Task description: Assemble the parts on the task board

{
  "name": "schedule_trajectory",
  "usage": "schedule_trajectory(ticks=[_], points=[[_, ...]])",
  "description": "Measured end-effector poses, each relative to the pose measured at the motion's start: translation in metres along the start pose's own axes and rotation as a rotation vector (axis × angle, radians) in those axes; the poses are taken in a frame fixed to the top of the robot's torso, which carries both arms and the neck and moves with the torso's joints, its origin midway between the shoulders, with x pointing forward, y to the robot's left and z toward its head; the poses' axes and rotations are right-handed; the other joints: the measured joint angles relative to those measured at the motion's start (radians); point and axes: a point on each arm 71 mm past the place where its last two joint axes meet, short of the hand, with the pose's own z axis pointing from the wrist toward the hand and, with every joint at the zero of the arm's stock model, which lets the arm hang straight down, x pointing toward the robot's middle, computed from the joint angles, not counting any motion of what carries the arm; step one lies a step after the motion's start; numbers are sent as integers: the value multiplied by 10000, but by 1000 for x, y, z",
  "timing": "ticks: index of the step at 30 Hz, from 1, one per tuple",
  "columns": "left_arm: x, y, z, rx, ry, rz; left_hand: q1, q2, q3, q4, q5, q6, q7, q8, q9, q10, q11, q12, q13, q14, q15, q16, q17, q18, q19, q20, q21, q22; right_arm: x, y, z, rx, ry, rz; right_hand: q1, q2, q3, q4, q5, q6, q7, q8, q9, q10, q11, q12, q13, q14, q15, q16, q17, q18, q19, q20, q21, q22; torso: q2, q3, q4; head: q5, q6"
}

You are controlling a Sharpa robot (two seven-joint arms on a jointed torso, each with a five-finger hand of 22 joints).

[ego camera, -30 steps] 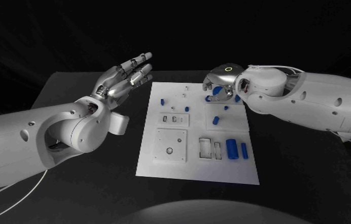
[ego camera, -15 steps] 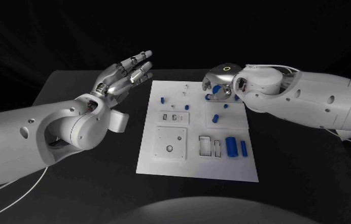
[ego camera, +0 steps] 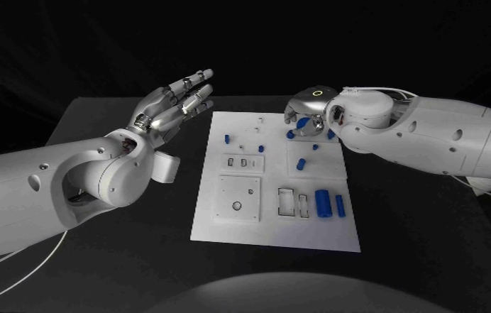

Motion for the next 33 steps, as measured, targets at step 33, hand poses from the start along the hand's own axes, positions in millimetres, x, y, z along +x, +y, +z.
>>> schedule_trajectory(ticks=[33], points=[[1,2,2,-211,148,-63,39,-39,27,-27,42,-1,72,-1,-2,5,77,57,7,2,71,38,0,0,0,0,0,0,14,1,8,77,442,226,-1,2,370,-314,58,106,37,60,723,207,60,-91,227,-74,-2,-38,-86,0,0,0,-40,-4,-93,-12,13,5,-175]])
